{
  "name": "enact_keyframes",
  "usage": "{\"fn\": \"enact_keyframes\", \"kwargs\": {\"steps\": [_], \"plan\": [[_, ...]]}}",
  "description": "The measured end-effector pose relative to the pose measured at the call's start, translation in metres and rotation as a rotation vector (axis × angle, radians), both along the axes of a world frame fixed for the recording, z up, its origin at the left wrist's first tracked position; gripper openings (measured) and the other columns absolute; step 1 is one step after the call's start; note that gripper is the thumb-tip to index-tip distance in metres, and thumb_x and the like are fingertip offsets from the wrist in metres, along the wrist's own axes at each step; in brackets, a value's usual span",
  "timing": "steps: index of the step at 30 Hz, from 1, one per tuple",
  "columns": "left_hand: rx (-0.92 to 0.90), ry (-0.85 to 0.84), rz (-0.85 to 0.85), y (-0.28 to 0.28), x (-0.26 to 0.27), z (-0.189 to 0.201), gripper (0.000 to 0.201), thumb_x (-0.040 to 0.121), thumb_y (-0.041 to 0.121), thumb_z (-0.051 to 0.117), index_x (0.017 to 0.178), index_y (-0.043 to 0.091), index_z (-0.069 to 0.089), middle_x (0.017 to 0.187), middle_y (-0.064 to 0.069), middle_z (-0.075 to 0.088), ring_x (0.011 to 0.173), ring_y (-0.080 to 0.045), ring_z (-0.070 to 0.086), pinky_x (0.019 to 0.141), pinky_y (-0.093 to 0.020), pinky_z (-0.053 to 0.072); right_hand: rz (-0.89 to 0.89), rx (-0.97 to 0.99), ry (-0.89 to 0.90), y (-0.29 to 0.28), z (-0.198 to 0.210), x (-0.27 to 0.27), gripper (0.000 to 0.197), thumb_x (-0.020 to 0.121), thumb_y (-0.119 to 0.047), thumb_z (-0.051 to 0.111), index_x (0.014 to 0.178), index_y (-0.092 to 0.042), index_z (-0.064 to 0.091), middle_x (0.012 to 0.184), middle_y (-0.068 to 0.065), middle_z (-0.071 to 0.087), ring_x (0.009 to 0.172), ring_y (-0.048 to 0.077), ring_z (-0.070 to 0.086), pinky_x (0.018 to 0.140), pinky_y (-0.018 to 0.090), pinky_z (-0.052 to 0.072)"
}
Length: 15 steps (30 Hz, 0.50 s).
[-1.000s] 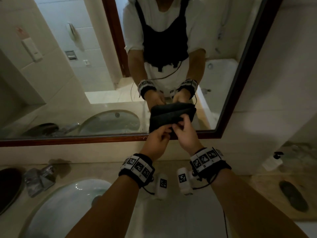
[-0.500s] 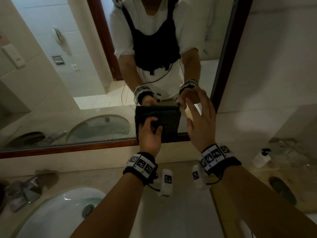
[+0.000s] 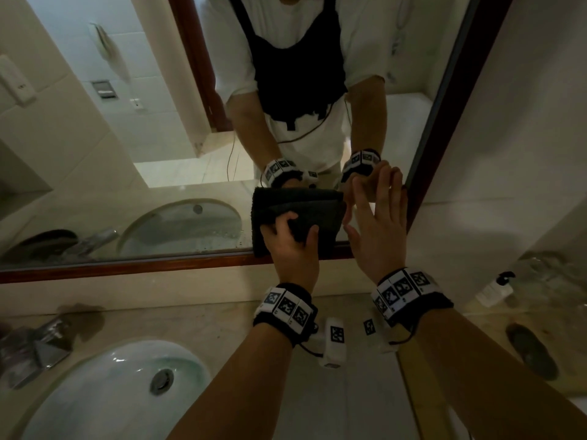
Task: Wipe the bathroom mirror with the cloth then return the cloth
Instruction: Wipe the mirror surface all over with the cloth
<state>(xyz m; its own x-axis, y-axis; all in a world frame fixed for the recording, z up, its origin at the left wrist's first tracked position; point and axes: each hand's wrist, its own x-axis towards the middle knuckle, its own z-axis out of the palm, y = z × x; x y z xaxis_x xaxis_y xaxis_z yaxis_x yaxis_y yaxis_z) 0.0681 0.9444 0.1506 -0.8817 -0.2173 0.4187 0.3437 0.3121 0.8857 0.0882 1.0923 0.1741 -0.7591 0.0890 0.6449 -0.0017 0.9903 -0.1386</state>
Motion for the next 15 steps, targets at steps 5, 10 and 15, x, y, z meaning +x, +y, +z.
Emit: {"fn": "enact_keyframes", "kwargs": {"steps": [5, 10, 15], "plan": [[-0.064, 0.038, 0.048, -0.003, -0.005, -0.008, 0.041, 0.084, 0.025, 0.077, 0.114, 0.012, 0.053, 0.122, -0.002, 0.033, 0.109, -0.021, 0.044, 0.098, -0.038, 0.046, -0.004, 0.009, 0.027, 0.001, -0.004, -0.004, 0.090, 0.086, -0.025, 0.070, 0.157, -0.021, 0.016, 0.162, 0.024, 0.004, 0.149, 0.036, -0.009, 0.122, 0.054, 0.005], [-0.065, 0.015, 0.085, -0.027, -0.008, -0.011, 0.045, 0.082, 0.021, 0.078, 0.116, 0.009, 0.052, 0.121, -0.005, 0.033, 0.104, -0.018, 0.043, 0.095, -0.034, 0.045, -0.024, 0.010, 0.038, -0.001, -0.005, -0.006, 0.094, 0.082, -0.026, 0.074, 0.157, -0.021, 0.017, 0.162, 0.024, 0.004, 0.149, 0.035, -0.011, 0.122, 0.052, 0.003], [-0.067, -0.003, 0.156, -0.075, -0.015, -0.009, 0.046, 0.079, 0.008, 0.079, 0.115, 0.000, 0.051, 0.123, -0.021, 0.040, 0.106, -0.024, 0.047, 0.094, -0.011, 0.041, -0.027, 0.012, 0.059, 0.000, -0.007, -0.009, 0.098, 0.079, -0.026, 0.077, 0.156, -0.023, 0.017, 0.161, 0.024, 0.007, 0.149, 0.036, -0.008, 0.122, 0.051, 0.001]]}}
